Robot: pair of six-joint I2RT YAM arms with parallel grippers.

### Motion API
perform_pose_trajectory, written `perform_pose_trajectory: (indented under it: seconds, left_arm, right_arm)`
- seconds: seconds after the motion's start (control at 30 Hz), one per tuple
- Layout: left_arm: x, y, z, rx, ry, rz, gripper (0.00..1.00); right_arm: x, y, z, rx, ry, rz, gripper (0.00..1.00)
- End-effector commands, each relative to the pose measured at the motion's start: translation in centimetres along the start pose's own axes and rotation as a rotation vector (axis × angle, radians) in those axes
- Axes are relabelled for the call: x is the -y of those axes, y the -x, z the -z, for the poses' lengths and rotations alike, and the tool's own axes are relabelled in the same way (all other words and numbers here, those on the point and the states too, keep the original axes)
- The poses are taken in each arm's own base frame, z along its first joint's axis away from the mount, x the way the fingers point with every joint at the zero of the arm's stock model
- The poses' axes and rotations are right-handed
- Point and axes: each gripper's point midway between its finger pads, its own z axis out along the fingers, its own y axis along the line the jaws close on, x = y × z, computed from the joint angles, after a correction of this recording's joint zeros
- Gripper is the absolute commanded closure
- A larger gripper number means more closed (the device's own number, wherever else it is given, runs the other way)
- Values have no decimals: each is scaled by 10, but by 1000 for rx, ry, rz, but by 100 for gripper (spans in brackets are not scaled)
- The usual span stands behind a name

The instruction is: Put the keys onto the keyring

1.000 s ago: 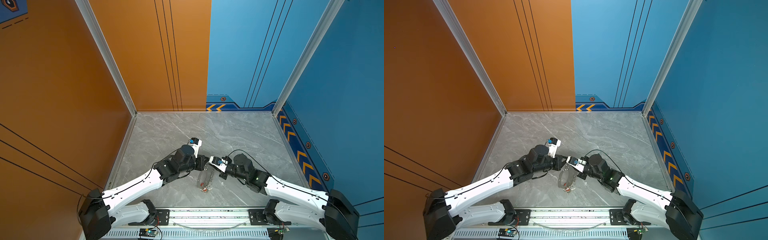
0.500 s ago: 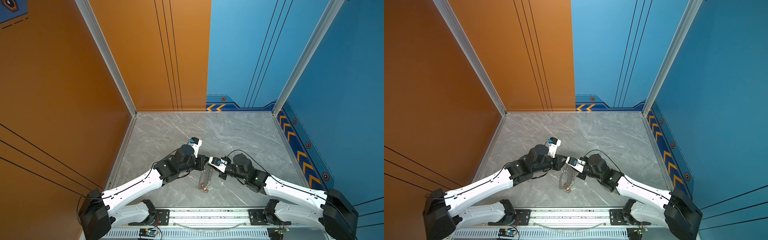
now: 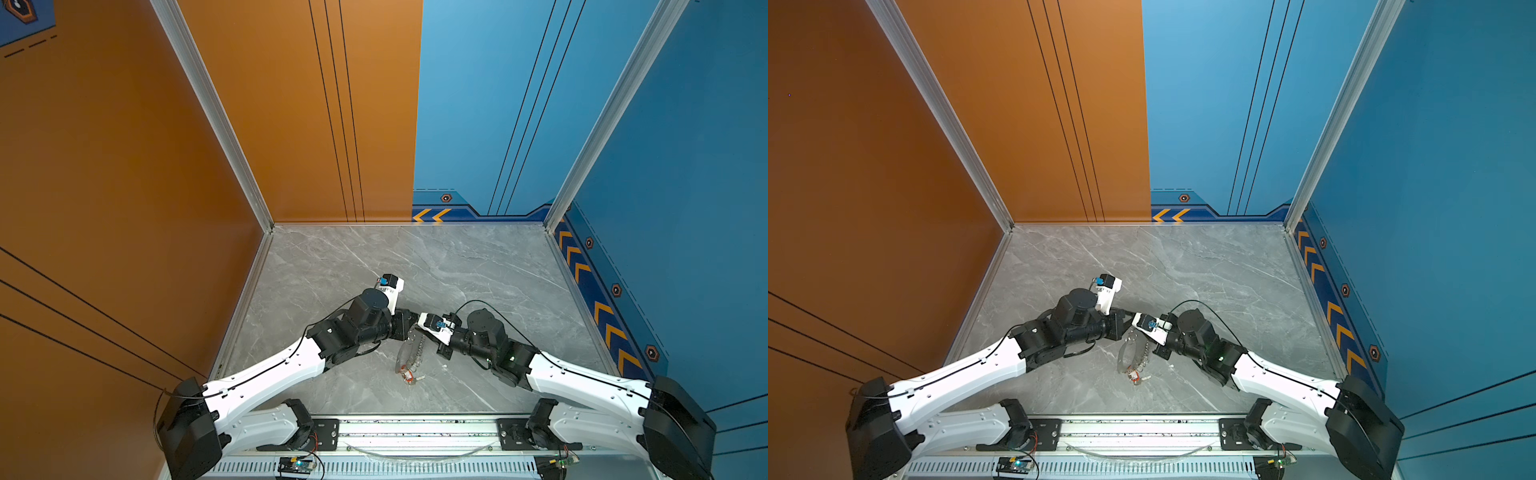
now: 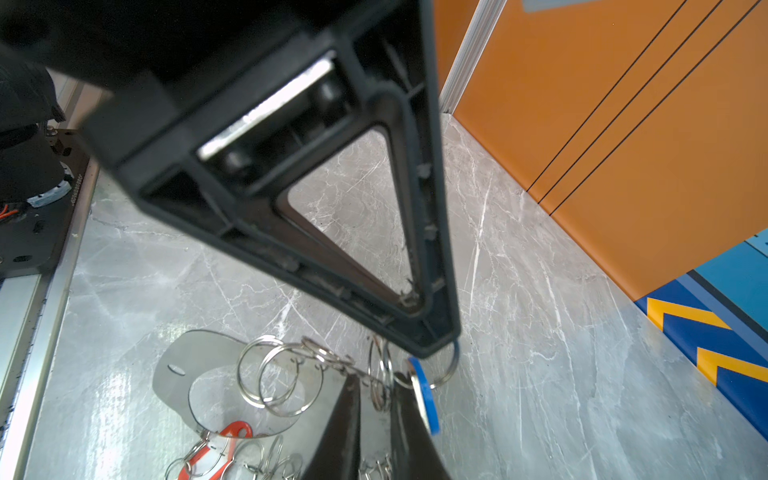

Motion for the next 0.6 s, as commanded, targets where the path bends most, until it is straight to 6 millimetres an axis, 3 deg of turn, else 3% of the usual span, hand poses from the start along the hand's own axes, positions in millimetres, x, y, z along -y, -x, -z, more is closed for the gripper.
perform_pose_trajectory:
  seconds: [0.0,0.33,0.57]
  left_arm:
    - [12,5,2,7,-32,-26,100]
    - [9,3,1,6,-20,-23,100]
    - [-3,6,4,32,25,-3,100]
  right_arm:
    - [5,18,2,72,-32,-13,85]
    - [4,20,2,80,-24,-31,100]
    - [8,22,4,109,-50,-69,100]
